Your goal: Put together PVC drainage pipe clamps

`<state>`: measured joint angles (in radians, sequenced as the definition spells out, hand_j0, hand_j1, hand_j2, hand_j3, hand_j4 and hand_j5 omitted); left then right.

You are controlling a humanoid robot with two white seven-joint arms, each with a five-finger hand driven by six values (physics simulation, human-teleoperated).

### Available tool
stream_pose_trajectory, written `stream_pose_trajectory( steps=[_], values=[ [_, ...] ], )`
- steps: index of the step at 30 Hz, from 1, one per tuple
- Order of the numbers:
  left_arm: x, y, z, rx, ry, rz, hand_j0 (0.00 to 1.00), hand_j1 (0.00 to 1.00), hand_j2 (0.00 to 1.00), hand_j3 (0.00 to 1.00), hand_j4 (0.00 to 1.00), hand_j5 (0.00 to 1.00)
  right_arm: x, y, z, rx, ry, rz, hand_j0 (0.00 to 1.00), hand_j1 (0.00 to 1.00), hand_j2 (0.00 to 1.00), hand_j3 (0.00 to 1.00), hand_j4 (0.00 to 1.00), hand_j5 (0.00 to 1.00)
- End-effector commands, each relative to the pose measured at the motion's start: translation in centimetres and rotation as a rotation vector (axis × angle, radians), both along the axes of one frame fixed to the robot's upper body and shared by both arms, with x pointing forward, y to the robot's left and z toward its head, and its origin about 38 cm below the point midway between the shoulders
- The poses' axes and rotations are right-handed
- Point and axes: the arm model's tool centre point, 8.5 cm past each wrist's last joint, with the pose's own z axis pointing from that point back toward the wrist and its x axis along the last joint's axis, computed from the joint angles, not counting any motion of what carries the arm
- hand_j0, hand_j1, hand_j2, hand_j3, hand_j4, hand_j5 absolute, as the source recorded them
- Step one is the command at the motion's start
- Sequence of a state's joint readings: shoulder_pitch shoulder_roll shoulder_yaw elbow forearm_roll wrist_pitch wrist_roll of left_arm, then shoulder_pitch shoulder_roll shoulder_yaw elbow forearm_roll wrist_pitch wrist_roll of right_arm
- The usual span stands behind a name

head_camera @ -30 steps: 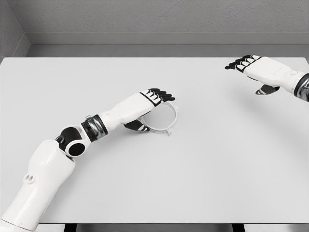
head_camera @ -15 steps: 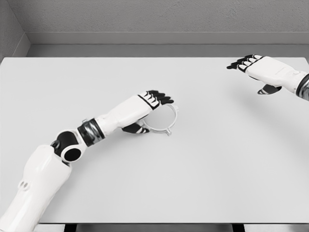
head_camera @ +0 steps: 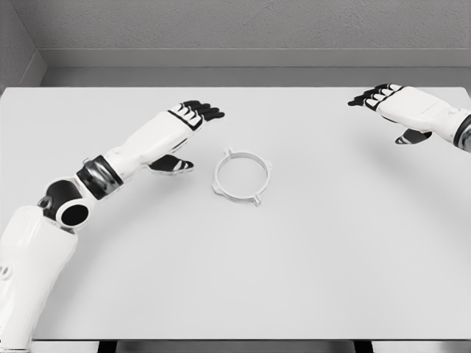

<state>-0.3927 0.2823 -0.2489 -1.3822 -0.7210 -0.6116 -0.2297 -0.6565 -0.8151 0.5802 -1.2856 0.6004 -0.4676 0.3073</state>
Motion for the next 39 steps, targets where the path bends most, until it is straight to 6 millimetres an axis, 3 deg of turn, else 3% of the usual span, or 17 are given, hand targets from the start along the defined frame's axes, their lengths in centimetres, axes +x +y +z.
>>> stream_pose_trajectory(
  steps=[1, 5, 13, 17, 19, 22, 29, 39],
  values=[
    [0.5, -0.2, -1.8, -0.021, 0.058, 0.019, 1.0, 1.0, 1.0, 1.0, 1.0, 1.0, 0.0, 0.0, 0.0, 0.003, 0.001, -0.001, 1.0, 1.0, 1.0, 1.0, 1.0, 1.0],
    [2.4, -1.9, -2.1, -0.042, 0.09, 0.018, 1.0, 1.0, 1.0, 1.0, 1.0, 1.0, -0.1, 0.1, -0.2, 0.002, 0.006, 0.002, 1.0, 1.0, 1.0, 1.0, 1.0, 1.0],
    [2.0, -3.7, -3.3, -0.026, 0.121, -0.023, 1.0, 1.0, 1.0, 1.0, 1.0, 1.0, -0.3, 0.1, -0.7, 0.002, 0.016, 0.004, 1.0, 1.0, 1.0, 1.0, 1.0, 1.0],
    [1.9, -3.2, -3.0, -0.03, 0.113, -0.018, 1.0, 1.0, 1.0, 1.0, 1.0, 1.0, -0.3, 0.1, -0.7, 0.002, 0.016, 0.004, 1.0, 1.0, 1.0, 1.0, 1.0, 1.0],
    [1.9, -2.0, -2.7, -0.019, 0.105, -0.006, 1.0, 1.0, 1.0, 1.0, 1.0, 1.0, -0.3, 0.1, -0.7, 0.002, 0.016, 0.004, 1.0, 1.0, 1.0, 1.0, 1.0, 1.0],
    [1.0, -1.3, -2.2, -0.026, 0.081, 0.0, 1.0, 1.0, 1.0, 1.0, 1.0, 1.0, -0.3, 0.1, -0.6, 0.003, 0.015, 0.006, 1.0, 1.0, 1.0, 1.0, 1.0, 1.0],
    [-1.9, -1.2, -3.3, -0.005, 0.081, -0.031, 1.0, 1.0, 1.0, 1.0, 1.0, 1.0, -0.5, 0.4, -0.6, 0.002, 0.013, 0.016, 1.0, 1.0, 1.0, 1.0, 1.0, 1.0],
    [-2.6, -2.6, -4.0, 0.007, 0.093, -0.067, 1.0, 1.0, 1.0, 1.0, 1.0, 1.0, -0.6, 0.1, -0.6, -0.005, 0.014, 0.013, 1.0, 1.0, 1.0, 1.0, 1.0, 1.0]
  ],
)
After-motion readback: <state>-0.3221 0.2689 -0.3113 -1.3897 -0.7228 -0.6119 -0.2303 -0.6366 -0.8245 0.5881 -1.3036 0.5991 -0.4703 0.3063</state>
